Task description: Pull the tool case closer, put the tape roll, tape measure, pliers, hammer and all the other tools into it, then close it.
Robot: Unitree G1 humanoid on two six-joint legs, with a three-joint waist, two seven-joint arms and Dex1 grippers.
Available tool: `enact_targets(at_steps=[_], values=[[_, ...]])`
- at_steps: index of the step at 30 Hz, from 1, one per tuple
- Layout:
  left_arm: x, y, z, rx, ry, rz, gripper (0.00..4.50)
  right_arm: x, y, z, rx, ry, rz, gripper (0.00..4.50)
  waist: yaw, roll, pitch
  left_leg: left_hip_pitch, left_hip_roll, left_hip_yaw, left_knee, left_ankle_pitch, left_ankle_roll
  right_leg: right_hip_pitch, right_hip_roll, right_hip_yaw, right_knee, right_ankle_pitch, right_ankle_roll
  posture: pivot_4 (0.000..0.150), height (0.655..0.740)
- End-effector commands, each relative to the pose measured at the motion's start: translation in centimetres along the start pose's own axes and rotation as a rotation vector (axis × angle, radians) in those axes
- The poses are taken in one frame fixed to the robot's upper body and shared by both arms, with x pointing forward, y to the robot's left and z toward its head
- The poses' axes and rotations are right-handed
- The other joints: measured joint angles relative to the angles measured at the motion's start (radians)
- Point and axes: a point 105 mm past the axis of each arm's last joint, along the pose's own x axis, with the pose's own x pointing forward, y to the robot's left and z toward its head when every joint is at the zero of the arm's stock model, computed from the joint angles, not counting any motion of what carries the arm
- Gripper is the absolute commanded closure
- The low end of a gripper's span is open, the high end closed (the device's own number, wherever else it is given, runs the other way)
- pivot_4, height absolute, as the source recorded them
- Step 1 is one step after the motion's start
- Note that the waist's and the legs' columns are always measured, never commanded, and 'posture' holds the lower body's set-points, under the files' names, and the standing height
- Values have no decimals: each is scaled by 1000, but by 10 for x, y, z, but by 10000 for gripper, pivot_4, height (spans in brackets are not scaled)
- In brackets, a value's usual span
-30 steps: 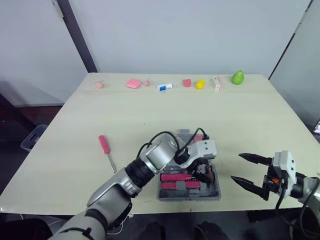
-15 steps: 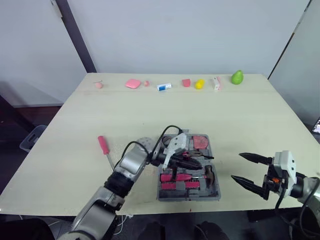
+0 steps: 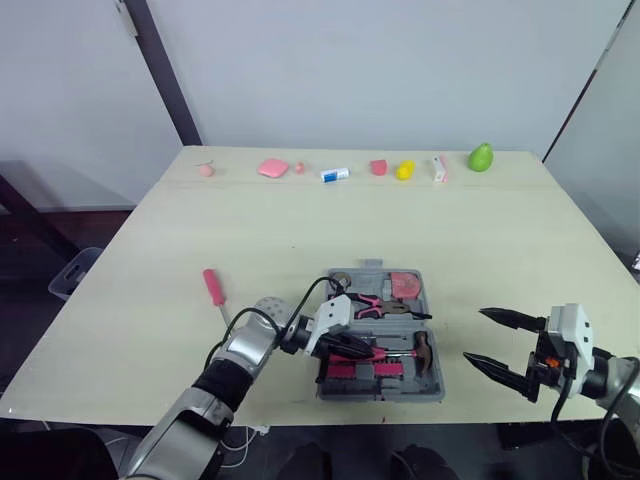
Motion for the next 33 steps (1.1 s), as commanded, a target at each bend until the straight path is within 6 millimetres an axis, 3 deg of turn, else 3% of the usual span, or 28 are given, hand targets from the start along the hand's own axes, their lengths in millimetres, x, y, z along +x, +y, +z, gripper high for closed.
enact_targets(at_steps=[1,5,7,12,15,18,24,25,26,33], values=[[-10,5,18,-2,-120,54,44518,-4,-1,12,-35,-37,-30,0,-1,0,0,0,0,0,0,0,0,0,0,0,0,0,0,1500,7400],[-42,11,54,10,-345,173,44518,-7,-5,9,-20,-53,-80,0,-1,0,0,-1,1,-1,0,0,0,-1,1,0,0,0,0,1500,7400],[-60,11,63,-41,-434,224,44518,-10,-4,3,-18,-40,-91,0,-2,0,0,-1,1,-2,0,0,0,-1,1,0,0,0,0,1500,7400],[-98,4,50,-53,-440,382,44518,-20,-14,-7,-13,-41,-189,0,-15,1,-1,1,1,-2,-1,0,0,-1,1,2,0,0,0,1500,7400],[-126,-10,31,-88,-431,487,44518,-29,-20,-12,-15,-44,-258,0,-21,1,-1,1,2,-2,-1,0,0,-1,0,2,0,0,0,1500,7400],[-154,-18,13,-126,-460,649,35853,-38,-22,-19,-11,-40,-302,0,-23,1,0,1,2,-3,-1,0,0,-1,0,1,0,0,0,1500,7400],[-197,-48,-24,-215,-405,913,9168,-64,-27,-32,-2,-20,-407,0,-22,1,-1,1,3,-1,-2,0,0,0,-2,2,0,-1,-1,1500,7400],[-202,-51,-27,-225,-397,940,3074,-67,-27,-34,3,-15,-415,0,-21,1,0,1,3,-1,-2,0,0,-1,-3,1,0,-2,-2,1500,7400],[-210,-57,-34,-241,-384,976,939,-73,-27,-37,11,-6,-434,0,-20,1,0,1,3,-2,-2,0,0,0,-3,1,0,-2,-3,1500,7400],[-252,-94,-73,-351,-285,1150,939,-109,-22,-50,49,44,-542,0,-25,1,-1,2,3,0,-2,0,0,-1,-3,2,0,-3,-4,1500,7400]])
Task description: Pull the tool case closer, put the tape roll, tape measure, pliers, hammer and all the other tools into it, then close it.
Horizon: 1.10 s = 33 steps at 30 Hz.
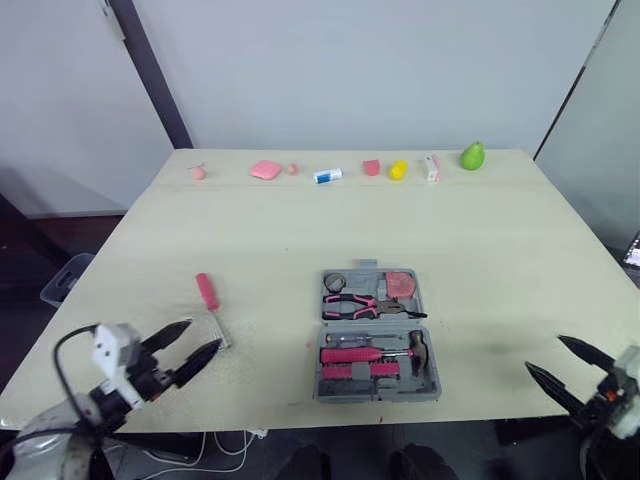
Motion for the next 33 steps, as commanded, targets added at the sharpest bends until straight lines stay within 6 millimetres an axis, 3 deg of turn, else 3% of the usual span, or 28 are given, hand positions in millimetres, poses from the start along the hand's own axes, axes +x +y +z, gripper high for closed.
enact_targets(at_steps=[1,5,10,16,20,22,25,33], values=[[-25,14,3,28,3,70,939,-16,-10,8,-28,-31,-61,0,-1,0,0,0,0,1,0,0,0,0,0,0,0,0,0,1500,7400],[-38,21,-1,19,9,131,939,-25,-9,6,-2,-29,-89,0,0,-1,-1,1,1,1,0,0,0,0,-1,1,0,-2,3,1500,7400],[-29,13,-3,15,-17,116,939,-18,-3,10,-5,-37,-39,0,-1,-1,-1,1,1,2,0,0,0,0,-2,1,0,-1,2,1500,7400],[-6,23,15,-5,-105,249,939,10,19,35,-12,-101,124,0,-1,-1,-1,1,1,2,0,0,0,0,-2,1,0,0,0,1500,7400],[21,14,24,-26,-130,303,939,35,43,71,-35,-184,289,0,-1,-1,-2,1,0,1,0,0,0,0,-2,1,0,1,2,1500,7400],[26,23,28,-46,-135,385,939,41,52,80,-47,-196,352,0,-1,-2,-2,1,0,1,0,0,0,0,-2,1,0,2,3,1500,7400],[36,33,27,-59,-91,495,939,51,69,94,-101,-201,478,0,0,-3,-2,0,-1,-1,0,0,0,0,-2,-1,0,3,4,1500,7400],[66,35,23,-105,-8,564,939,65,92,118,-153,-246,644,0,3,-5,-2,-1,-2,-2,0,0,0,0,-1,-2,0,3,4,1500,7400]])
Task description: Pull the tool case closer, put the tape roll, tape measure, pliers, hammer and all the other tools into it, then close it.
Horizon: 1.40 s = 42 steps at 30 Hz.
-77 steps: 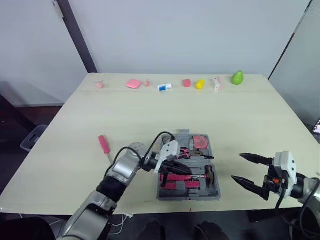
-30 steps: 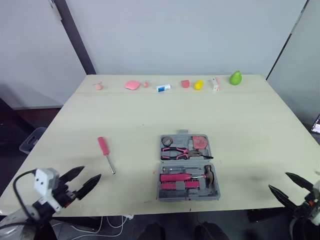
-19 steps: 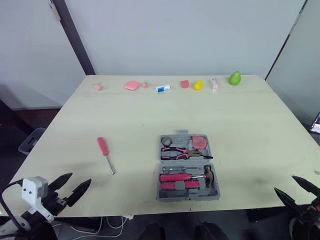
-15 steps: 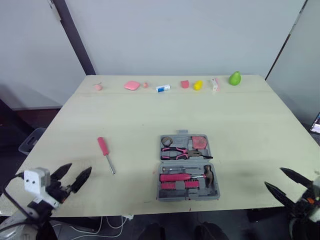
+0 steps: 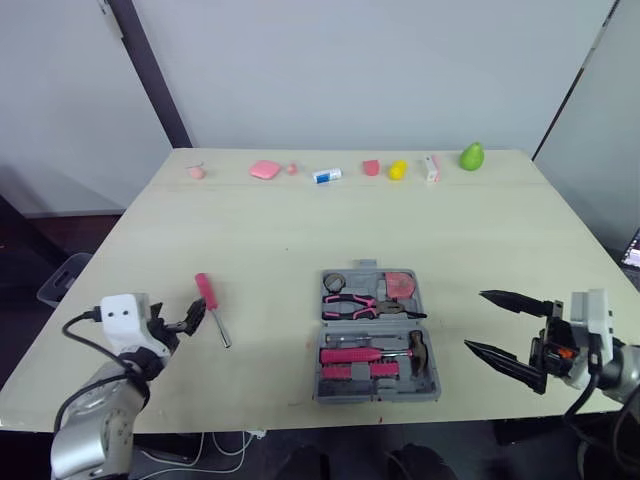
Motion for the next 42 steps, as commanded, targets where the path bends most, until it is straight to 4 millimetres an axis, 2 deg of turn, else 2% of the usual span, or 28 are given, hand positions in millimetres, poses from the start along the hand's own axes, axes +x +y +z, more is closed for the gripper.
enact_targets(at_steps=[1,3,7,13,16,17,20,24,25,32,37,42], values=[[10,-5,4,29,16,49,939,10,7,12,-30,-29,68,0,1,0,0,0,0,0,0,0,0,0,0,0,0,0,0,1500,7400],[17,-10,-1,27,39,60,939,14,8,14,-33,-37,79,0,1,0,0,0,-1,0,0,0,0,0,0,0,0,0,0,1500,7400],[29,-9,-6,43,69,179,939,17,3,14,-70,-56,47,0,1,-1,0,0,-1,0,0,0,0,0,0,0,0,0,0,1500,7400],[41,-19,-14,37,99,188,939,16,5,14,-70,-53,45,0,0,-1,0,0,-1,-1,0,0,0,0,0,0,0,0,0,1500,7400],[44,-16,-18,39,113,221,939,15,4,13,-77,-41,44,0,-1,-1,0,0,-1,-1,0,0,0,0,0,0,0,0,0,1500,7400],[45,-16,-20,37,119,227,6025,14,4,12,-79,-40,42,0,-1,-1,0,0,-1,-1,0,0,0,0,0,0,0,0,0,1500,7400],[47,-16,-22,37,122,242,17343,15,2,12,-83,-42,39,0,-1,-1,0,0,-1,-1,0,0,0,0,0,0,0,0,0,1500,7400],[50,-17,-23,54,125,233,37768,15,1,10,-88,-39,39,0,0,-1,0,0,-1,0,0,0,0,0,0,0,0,0,0,1500,7400],[52,-18,-24,47,127,232,40858,16,1,10,-88,-41,39,0,0,-1,0,0,-1,-1,0,0,0,0,0,0,0,0,0,1500,7400],[48,-30,-27,117,135,144,40918,16,2,9,-82,-49,35,0,0,-1,0,0,-1,0,0,0,0,0,0,0,0,0,0,1500,7400],[29,-60,-31,182,156,-19,40918,17,4,7,-77,-51,40,0,-1,-1,0,0,0,0,0,0,0,0,-2,-1,0,0,0,1500,7400],[7,-83,-42,201,187,-106,40918,18,3,5,-76,-48,39,0,-1,-1,0,0,0,0,0,0,0,0,-3,-1,0,0,0,1500,7400]])
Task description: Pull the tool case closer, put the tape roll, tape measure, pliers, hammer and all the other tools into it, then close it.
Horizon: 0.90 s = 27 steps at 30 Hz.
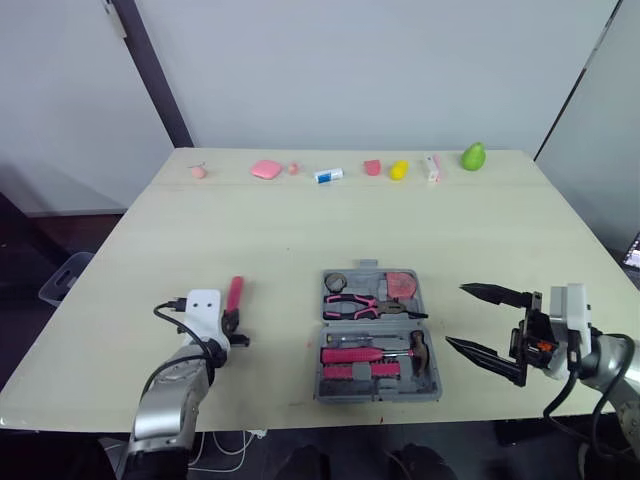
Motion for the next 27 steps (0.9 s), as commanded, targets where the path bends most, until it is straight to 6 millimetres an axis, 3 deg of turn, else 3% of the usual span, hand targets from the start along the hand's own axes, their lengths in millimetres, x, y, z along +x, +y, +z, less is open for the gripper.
enact_targets(at_steps=[1,7,11,16,21,25,26,27], values=[[-16,-26,4,22,-24,-84,40918,1,-1,5,-34,-18,5,0,-1,0,0,0,0,0,0,0,0,0,0,0,0,0,0,1500,7400],[-40,-58,-12,17,8,-159,40918,2,-1,4,-34,-22,9,0,1,0,0,0,0,0,0,0,0,0,-1,0,0,0,0,1500,7400],[-43,-66,-14,54,8,-151,40918,3,-2,3,-37,-23,8,0,2,0,0,0,0,0,0,0,0,0,0,0,0,0,0,1500,7400],[-45,-75,-15,-56,16,-115,40918,1,-1,0,-33,-22,4,0,2,0,0,0,-1,0,0,0,0,0,0,0,-1,0,0,1500,7400],[-46,-70,-12,-65,7,-107,21972,-1,10,-5,9,6,66,0,0,0,0,0,-1,0,0,0,0,0,2,0,-1,0,0,1500,7400],[-45,-62,-10,-61,-2,-98,4166,-4,19,-9,28,42,135,0,-2,0,0,0,-1,0,0,0,0,0,3,1,-1,0,0,1500,7400],[-45,-61,-8,-61,-12,-104,871,-5,19,-9,28,44,139,0,-3,0,0,0,-1,0,0,0,0,0,3,1,0,-1,0,1500,7400],[-46,-59,-6,-60,-18,-108,313,-6,19,-9,29,45,141,0,-3,0,0,0,-1,0,0,0,0,0,3,1,0,-1,-1,1500,7400]])
